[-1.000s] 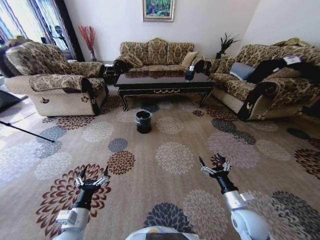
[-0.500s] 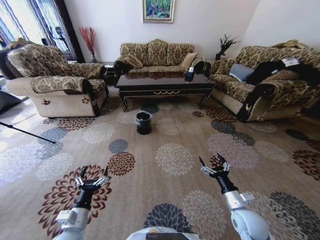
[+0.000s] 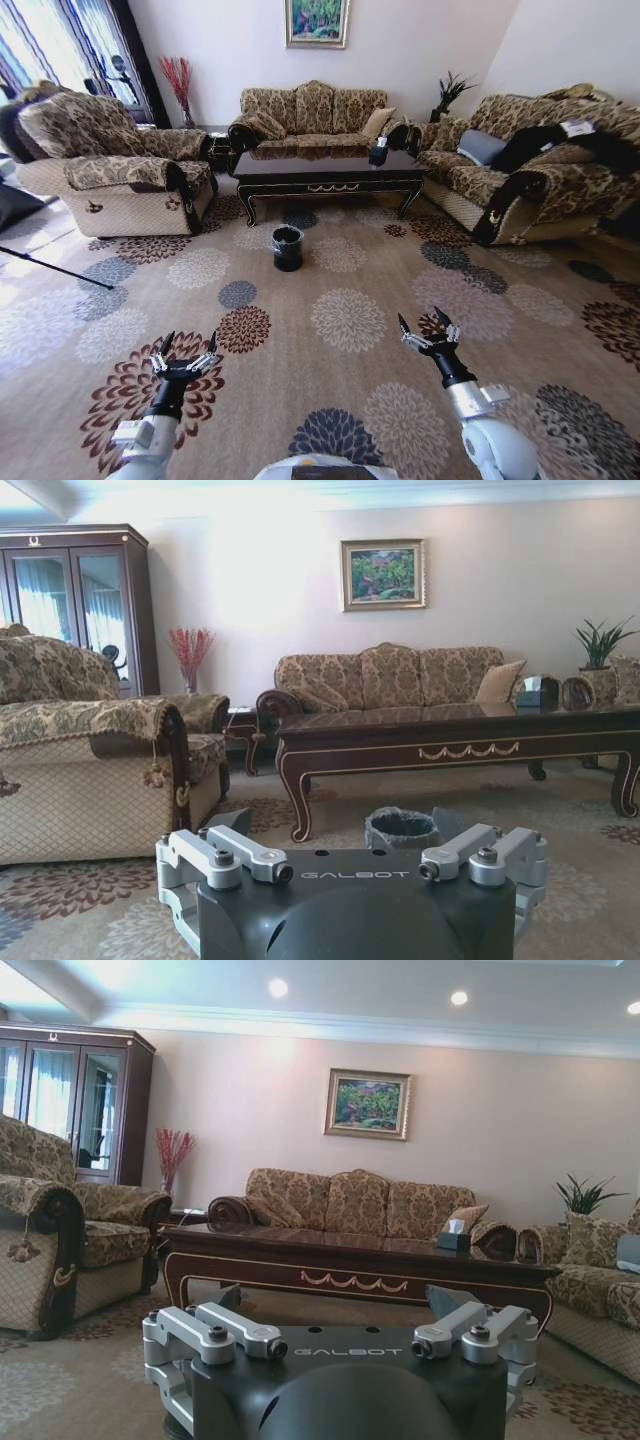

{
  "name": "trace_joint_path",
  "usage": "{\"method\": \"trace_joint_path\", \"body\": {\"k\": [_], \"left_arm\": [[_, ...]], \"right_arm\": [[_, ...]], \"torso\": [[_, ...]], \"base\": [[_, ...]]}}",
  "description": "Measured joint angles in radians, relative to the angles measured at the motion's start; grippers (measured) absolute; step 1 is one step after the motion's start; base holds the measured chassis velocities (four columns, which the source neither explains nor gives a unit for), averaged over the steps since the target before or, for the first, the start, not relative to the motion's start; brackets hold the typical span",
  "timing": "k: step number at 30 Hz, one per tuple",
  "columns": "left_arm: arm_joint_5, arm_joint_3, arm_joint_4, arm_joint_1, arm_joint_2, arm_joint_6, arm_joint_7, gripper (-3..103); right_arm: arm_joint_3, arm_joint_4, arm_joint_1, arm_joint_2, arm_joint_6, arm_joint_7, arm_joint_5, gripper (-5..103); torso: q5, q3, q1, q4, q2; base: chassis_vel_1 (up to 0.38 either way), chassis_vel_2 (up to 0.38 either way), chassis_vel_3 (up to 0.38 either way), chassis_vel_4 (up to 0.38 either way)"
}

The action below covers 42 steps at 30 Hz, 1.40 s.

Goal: Move to the front of the table and pick up the trash from the floor, then place it into the trash bin.

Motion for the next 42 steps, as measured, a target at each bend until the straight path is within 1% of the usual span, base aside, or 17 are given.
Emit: {"method": "trace_joint_path", "body": {"k": [9,13,19,27,29,42], "left_arm": [[0.000,0.000,0.000,0.000,0.000,0.000,0.000,100],[0.000,0.000,0.000,0.000,0.000,0.000,0.000,100],[0.000,0.000,0.000,0.000,0.000,0.000,0.000,100],[0.000,0.000,0.000,0.000,0.000,0.000,0.000,100],[0.000,0.000,0.000,0.000,0.000,0.000,0.000,100],[0.000,0.000,0.000,0.000,0.000,0.000,0.000,100]], "right_arm": [[0.000,0.000,0.000,0.000,0.000,0.000,0.000,100],[0.000,0.000,0.000,0.000,0.000,0.000,0.000,100],[0.000,0.000,0.000,0.000,0.000,0.000,0.000,100],[0.000,0.000,0.000,0.000,0.000,0.000,0.000,100],[0.000,0.000,0.000,0.000,0.000,0.000,0.000,100],[0.000,0.000,0.000,0.000,0.000,0.000,0.000,100]], "torso": [[0.0000,0.018,0.012,0.0000,0.030],[0.0000,0.032,0.022,0.0000,0.053],[0.0000,0.043,0.029,0.0000,0.073],[0.0000,0.066,0.045,0.0000,0.112],[0.0000,0.068,0.046,0.0000,0.114],[0.0000,0.102,0.070,0.0000,0.172]], "base": [[0.000,0.000,0.000,0.000],[0.000,0.000,0.000,0.000],[0.000,0.000,0.000,0.000],[0.000,0.000,0.000,0.000],[0.000,0.000,0.000,0.000],[0.000,0.000,0.000,0.000]]}}
